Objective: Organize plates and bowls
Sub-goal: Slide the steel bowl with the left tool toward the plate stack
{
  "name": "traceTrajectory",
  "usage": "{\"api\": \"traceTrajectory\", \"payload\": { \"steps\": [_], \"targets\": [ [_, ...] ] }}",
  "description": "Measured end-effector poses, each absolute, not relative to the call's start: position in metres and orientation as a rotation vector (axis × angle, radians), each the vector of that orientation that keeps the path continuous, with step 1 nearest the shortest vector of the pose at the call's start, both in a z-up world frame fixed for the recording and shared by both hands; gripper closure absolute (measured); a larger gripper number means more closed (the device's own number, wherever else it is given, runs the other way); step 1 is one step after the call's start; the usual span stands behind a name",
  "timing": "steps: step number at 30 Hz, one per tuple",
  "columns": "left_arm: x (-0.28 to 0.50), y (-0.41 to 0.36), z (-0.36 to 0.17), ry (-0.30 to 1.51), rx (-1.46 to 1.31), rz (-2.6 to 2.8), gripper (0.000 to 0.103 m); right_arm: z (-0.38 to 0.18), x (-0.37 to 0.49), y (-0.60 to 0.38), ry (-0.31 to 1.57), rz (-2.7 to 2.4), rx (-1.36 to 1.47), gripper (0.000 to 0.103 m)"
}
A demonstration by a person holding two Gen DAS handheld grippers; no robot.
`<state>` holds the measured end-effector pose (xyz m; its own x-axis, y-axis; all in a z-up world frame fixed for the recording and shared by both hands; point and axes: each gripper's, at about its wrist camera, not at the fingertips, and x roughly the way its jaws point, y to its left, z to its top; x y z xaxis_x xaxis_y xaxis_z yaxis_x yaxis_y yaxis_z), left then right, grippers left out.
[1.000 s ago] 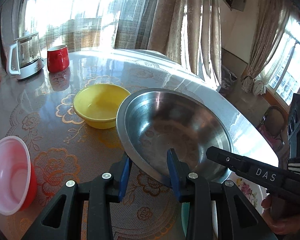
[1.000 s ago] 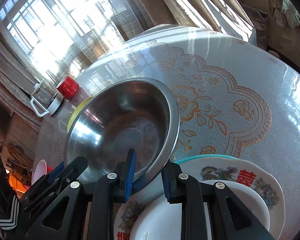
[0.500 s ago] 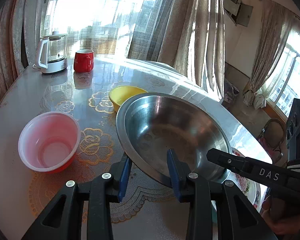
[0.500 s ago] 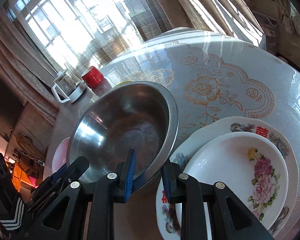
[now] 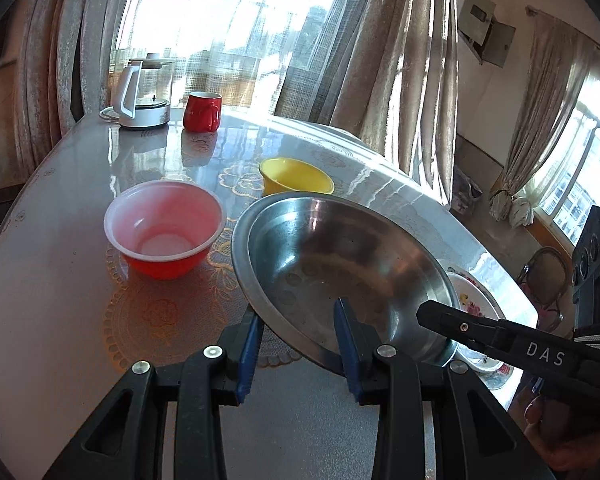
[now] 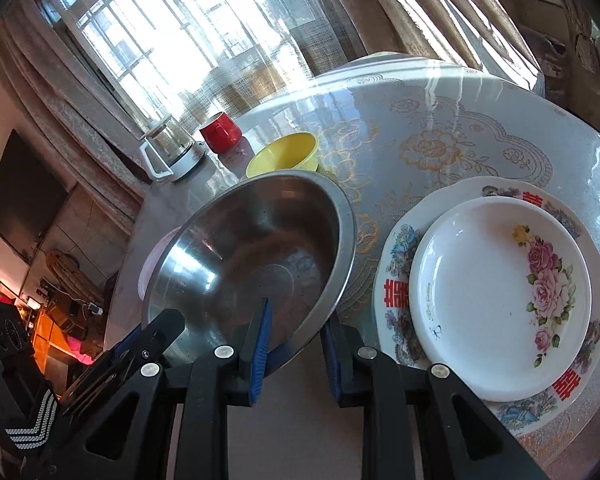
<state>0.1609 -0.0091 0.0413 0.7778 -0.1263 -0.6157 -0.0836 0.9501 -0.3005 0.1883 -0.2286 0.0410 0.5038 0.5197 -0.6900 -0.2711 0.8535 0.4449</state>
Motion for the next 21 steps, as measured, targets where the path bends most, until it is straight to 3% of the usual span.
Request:
{"api": "traceTrajectory", "payload": {
  "steps": [21],
  "targets": [
    [0.113, -0.003, 0.003, 0.743, -0.315, -0.016, 0.066, 0.011, 0.140, -0.217, 0.966, 0.481, 0.234, 0.079]
  ]
}}
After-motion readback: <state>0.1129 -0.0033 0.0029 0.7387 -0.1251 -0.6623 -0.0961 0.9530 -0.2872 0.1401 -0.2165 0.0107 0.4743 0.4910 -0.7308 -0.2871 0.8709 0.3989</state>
